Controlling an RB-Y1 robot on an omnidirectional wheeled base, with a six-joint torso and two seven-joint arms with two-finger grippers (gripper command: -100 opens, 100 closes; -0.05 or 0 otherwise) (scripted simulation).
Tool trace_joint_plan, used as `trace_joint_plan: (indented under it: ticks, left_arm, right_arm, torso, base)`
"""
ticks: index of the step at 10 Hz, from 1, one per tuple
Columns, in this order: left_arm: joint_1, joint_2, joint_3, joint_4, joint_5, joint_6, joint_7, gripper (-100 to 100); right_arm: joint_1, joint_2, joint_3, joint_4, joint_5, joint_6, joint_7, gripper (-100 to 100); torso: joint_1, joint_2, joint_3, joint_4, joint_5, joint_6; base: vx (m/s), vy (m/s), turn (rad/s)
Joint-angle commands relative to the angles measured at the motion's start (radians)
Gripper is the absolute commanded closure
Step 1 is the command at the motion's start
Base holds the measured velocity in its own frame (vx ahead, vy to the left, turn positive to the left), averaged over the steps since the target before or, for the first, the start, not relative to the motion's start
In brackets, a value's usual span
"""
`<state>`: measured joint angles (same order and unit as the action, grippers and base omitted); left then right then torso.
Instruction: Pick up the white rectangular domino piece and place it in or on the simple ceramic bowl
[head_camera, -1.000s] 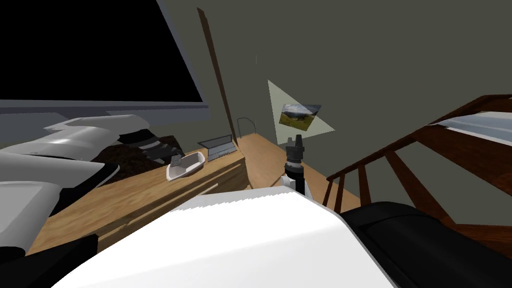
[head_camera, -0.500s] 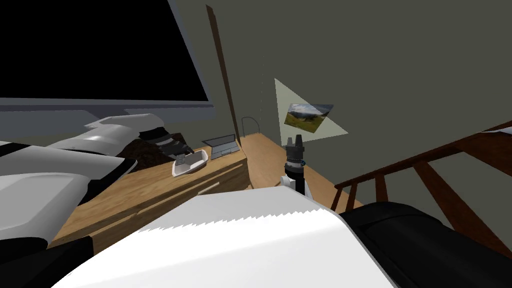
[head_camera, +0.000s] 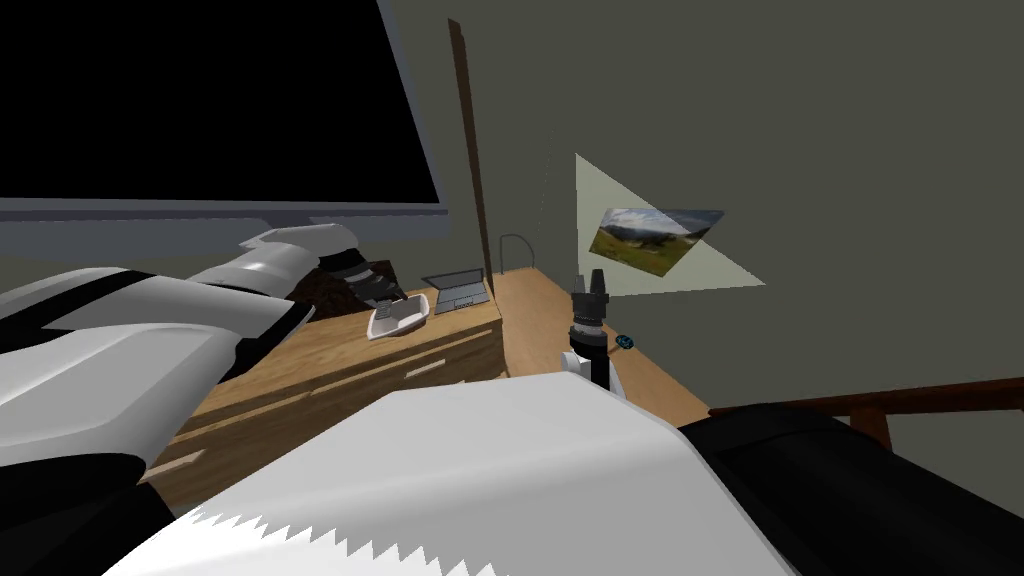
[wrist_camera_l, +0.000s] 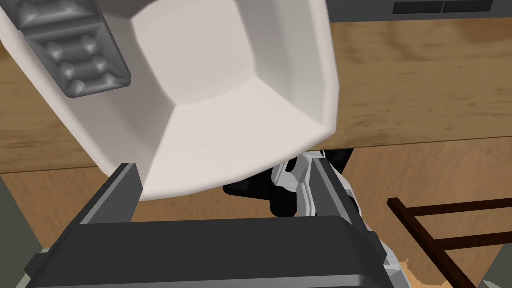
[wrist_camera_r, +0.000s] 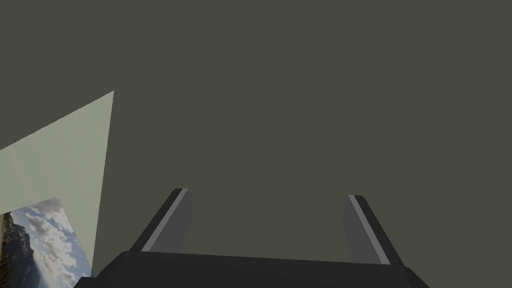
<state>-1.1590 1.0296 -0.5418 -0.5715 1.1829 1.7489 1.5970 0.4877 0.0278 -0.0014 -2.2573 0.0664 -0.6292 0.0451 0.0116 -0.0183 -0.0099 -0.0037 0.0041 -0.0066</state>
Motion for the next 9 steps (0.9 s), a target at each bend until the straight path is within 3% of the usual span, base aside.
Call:
trace_joint_plan:
  ticks: [1,2,3,5,6,7,9]
  left_arm:
    - [-0.039,-0.031,-0.010,0.050,-0.014,-0.001,-0.015,-100]
    - [-0.039,-0.031,-0.010,0.055,-0.014,-0.001,-0.015,-100]
    - [-0.086,-0.079,-0.001,0.096,-0.062,0.011,-0.047,-100]
    - [-0.113,-0.121,-0.001,0.096,-0.062,0.011,-0.047,-100]
    - [-0.154,-0.157,0.007,0.133,-0.109,0.023,-0.078,-100]
    - [-0.187,-0.194,0.007,0.136,-0.110,0.023,-0.078,-100]
    - [-0.186,-0.211,0.007,0.093,-0.110,0.023,-0.078,-100]
  right_arm:
    - [0.000,0.000,0.000,0.000,0.000,0.000,0.000,0]
    - [0.000,0.000,0.000,0.000,0.000,0.000,0.000,0]
    - [0.000,0.000,0.000,0.000,0.000,0.000,0.000,0]
    - [0.000,0.000,0.000,0.000,0.000,0.000,0.000,0]
    - [0.000,0.000,0.000,0.000,0.000,0.000,0.000,0]
    - [0.000,0.000,0.000,0.000,0.000,0.000,0.000,0]
    - [0.000,0.000,0.000,0.000,0.000,0.000,0.000,0]
  torso:
    - [0.000,0.000,0.000,0.000,0.000,0.000]
    - [0.001,0.001,0.001,0.000,0.000,0.002]
    - [0.003,0.003,0.002,0.001,0.001,0.001]
    - [-0.003,-0.001,-0.001,0.000,-0.001,0.001]
    - [-0.003,-0.001,-0.001,0.000,-0.001,0.001]
    - [-0.003,-0.001,-0.001,0.000,-0.001,0.001]
    - [0.005,-0.002,-0.001,-0.001,0.001,0.000]
  base:
    - [0.015,0.013,0.111]
    - [-0.014,0.042,-0.006]
    - [0.055,-0.007,0.276]
    - [0.062,-0.053,0.275]
    - [0.060,-0.041,0.253]
    - [0.073,0.002,0.358]
    - [0.048,0.057,0.253]
